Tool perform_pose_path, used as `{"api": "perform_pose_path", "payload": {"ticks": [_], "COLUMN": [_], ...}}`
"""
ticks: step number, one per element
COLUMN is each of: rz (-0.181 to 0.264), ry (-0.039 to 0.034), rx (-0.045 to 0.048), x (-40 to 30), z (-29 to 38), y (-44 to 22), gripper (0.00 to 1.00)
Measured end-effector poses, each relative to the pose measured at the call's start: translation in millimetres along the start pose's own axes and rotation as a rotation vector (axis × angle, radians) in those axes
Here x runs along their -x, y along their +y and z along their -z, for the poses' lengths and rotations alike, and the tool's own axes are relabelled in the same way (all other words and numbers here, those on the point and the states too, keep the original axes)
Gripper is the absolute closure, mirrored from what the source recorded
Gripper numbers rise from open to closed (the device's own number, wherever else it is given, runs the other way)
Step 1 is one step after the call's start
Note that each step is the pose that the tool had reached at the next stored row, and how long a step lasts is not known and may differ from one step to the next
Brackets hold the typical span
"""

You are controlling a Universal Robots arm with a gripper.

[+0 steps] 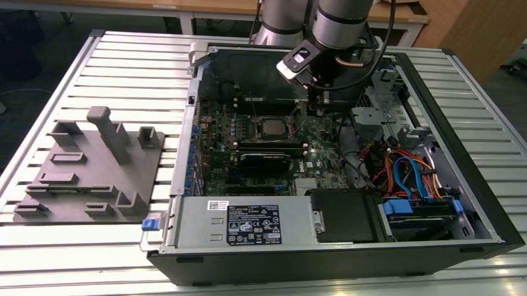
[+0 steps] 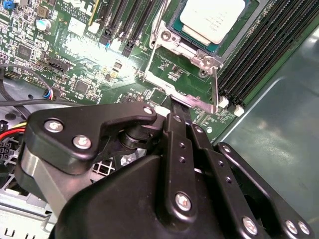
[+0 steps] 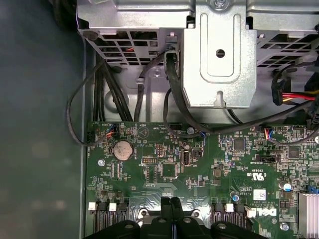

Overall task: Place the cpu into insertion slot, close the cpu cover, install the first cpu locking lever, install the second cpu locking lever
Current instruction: 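Close the cpu cover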

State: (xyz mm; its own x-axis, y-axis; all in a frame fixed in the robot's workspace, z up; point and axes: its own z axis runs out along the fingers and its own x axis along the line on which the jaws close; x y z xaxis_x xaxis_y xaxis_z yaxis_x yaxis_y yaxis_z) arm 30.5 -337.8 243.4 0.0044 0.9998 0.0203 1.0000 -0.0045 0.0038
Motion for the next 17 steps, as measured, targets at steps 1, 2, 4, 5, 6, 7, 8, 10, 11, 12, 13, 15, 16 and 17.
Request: {"api": "perform_pose_path", "payload": {"ticks": [1, 2, 4, 5, 6, 7, 8, 10, 11, 12, 13, 15, 16, 17], "rz": [0.0, 0.0, 0.0, 0.0, 0.0, 0.0, 0.0, 0.0, 0.0, 0.0, 0.0, 0.0, 0.0, 0.0], "ry": [0.0, 0.0, 0.0, 0.0, 0.0, 0.0, 0.0001, 0.0, 0.0, 0.0, 0.0, 0.0, 0.0, 0.0], "rx": [0.0, 0.0, 0.0, 0.0, 0.0, 0.0, 0.0, 0.0, 0.0, 0.0, 0.0, 0.0, 0.0, 0.0], "x": [0.0, 0.0, 0.0, 0.0, 0.0, 0.0, 0.0, 0.0, 0.0, 0.0, 0.0, 0.0, 0.0, 0.0], "z": [0.0, 0.0, 0.0, 0.0, 0.0, 0.0, 0.0, 0.0, -0.1, -0.1, -0.1, -0.1, -0.3, -0.3], "y": [-0.3, -0.6, -1.1, -1.3, -1.6, -1.8, -2.1, -2.6, -2.8, -3.1, -3.3, -3.7, -6.5, -7.1], "gripper": [0.9, 0.9, 0.9, 0.9, 0.9, 0.9, 0.9, 0.9, 0.9, 0.9, 0.9, 0.9, 0.9, 0.9]}}
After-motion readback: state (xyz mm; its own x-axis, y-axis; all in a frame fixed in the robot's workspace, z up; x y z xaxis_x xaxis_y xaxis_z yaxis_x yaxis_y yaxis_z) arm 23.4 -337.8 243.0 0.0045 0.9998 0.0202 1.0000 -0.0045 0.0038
